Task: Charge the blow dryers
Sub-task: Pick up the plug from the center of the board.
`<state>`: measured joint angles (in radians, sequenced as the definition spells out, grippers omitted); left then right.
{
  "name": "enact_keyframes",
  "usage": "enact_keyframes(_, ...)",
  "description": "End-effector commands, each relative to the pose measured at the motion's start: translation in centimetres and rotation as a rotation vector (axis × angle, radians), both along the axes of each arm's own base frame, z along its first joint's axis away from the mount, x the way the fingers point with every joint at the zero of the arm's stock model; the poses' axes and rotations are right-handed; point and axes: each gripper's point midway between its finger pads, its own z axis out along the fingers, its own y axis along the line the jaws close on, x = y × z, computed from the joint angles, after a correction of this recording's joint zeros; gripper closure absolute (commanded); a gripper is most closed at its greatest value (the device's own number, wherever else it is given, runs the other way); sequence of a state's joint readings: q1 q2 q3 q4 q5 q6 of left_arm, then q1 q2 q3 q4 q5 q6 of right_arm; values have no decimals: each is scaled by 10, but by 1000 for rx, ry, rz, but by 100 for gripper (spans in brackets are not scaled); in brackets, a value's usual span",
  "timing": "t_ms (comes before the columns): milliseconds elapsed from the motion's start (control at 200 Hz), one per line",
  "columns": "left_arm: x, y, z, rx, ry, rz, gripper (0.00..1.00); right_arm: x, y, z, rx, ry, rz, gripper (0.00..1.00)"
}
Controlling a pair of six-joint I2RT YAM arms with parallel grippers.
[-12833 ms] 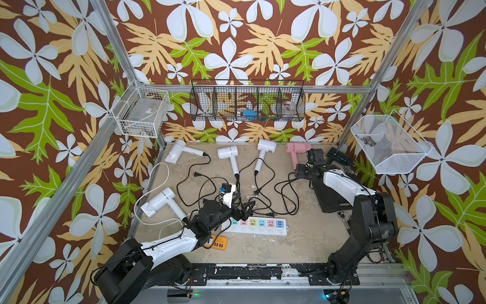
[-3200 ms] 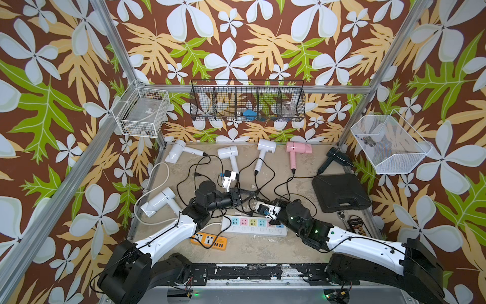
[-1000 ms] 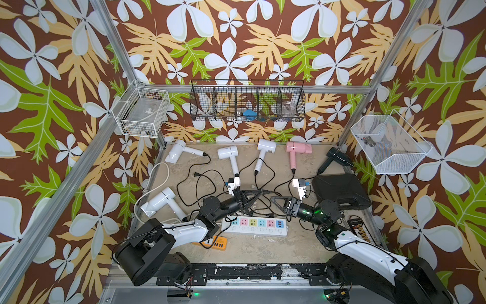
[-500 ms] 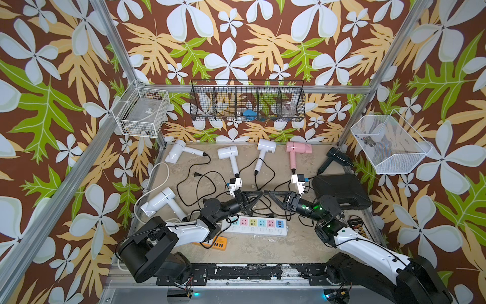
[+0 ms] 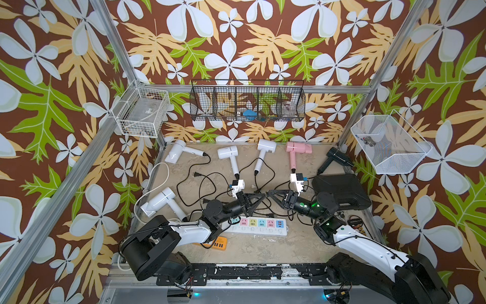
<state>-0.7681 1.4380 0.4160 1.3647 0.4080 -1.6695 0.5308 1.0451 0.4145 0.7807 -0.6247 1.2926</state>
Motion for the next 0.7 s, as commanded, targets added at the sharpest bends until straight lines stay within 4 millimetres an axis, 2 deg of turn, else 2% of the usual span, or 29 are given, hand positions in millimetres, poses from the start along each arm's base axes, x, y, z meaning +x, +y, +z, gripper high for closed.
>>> enact_keyframes(0,-4,0,4,-9,-36,-8,100,3,-1,5,2,-28,-20,70)
enact_keyframes(230,-5,-3,2,5,-50,-12,100,8,-6,0,-52,-24,-63,97)
enact_keyframes(265,-5,-2,2,7,-53,-11,93,9,-8,-2,-73,-26,-76,100)
enact_keyframes(380,-4,-3,-4,51,-65,-3,63,13,-17,-6,-174,-50,-133,100)
enact_keyframes(455,-4,-4,-10,112,-86,7,47,16,-28,-11,-269,-71,-177,100)
enact_keyframes(571,3,3,-21,245,-125,43,29,23,-57,-15,-413,-98,-275,100)
enact_keyframes(696,14,18,-24,391,-188,111,13,31,-100,10,-531,-162,-404,100)
